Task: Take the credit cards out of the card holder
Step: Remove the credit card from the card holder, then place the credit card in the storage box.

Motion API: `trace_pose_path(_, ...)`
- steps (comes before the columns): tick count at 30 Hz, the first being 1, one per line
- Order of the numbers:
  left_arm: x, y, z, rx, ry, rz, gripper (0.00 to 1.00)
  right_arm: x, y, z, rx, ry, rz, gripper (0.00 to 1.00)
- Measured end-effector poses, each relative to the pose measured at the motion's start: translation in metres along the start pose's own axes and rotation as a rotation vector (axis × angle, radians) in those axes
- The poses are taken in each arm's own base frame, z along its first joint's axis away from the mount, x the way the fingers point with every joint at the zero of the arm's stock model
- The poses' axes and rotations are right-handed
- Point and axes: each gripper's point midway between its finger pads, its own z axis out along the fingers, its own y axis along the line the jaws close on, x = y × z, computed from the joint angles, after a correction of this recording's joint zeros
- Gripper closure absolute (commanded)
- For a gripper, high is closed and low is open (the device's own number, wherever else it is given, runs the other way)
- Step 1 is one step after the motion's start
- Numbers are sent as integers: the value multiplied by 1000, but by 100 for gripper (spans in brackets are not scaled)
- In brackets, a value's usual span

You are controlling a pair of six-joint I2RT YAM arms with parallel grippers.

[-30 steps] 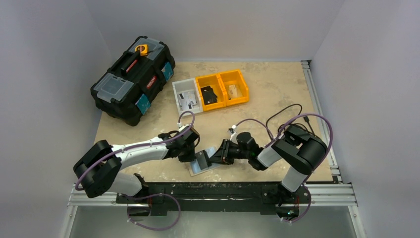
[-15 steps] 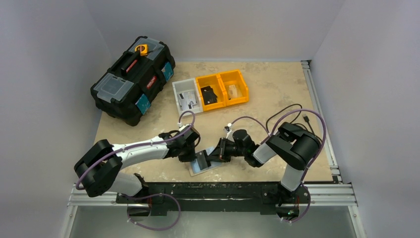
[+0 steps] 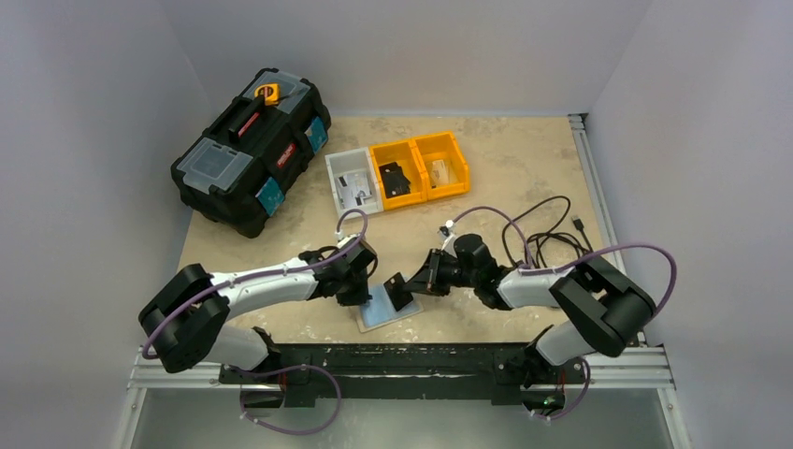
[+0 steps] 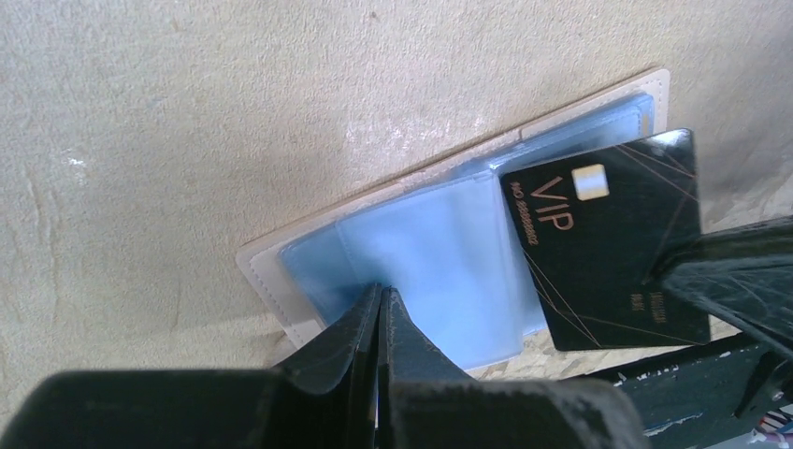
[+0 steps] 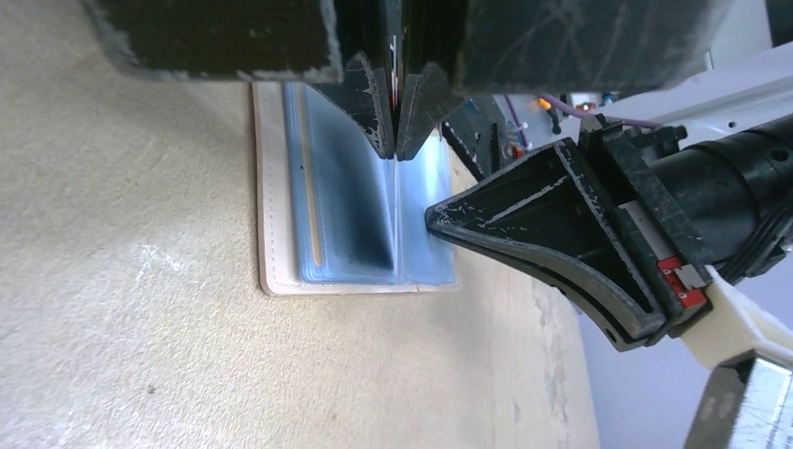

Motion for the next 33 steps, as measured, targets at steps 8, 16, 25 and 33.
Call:
trace_pose_path(8, 1, 5, -15, 0, 0, 38, 98, -13, 14, -18, 52, -41, -67, 100)
trace_pose_path(16, -33, -29, -69, 115, -113, 78, 76, -80, 57, -27, 47, -169, -139, 100)
trace_pose_path(25, -35, -20, -101, 127, -158, 90, 65, -214, 65, -18, 148, -322, -190, 100)
trace_pose_path(33, -33, -9, -123, 144, -191, 87, 64, -287, 40, 33, 259, -306, -222, 100)
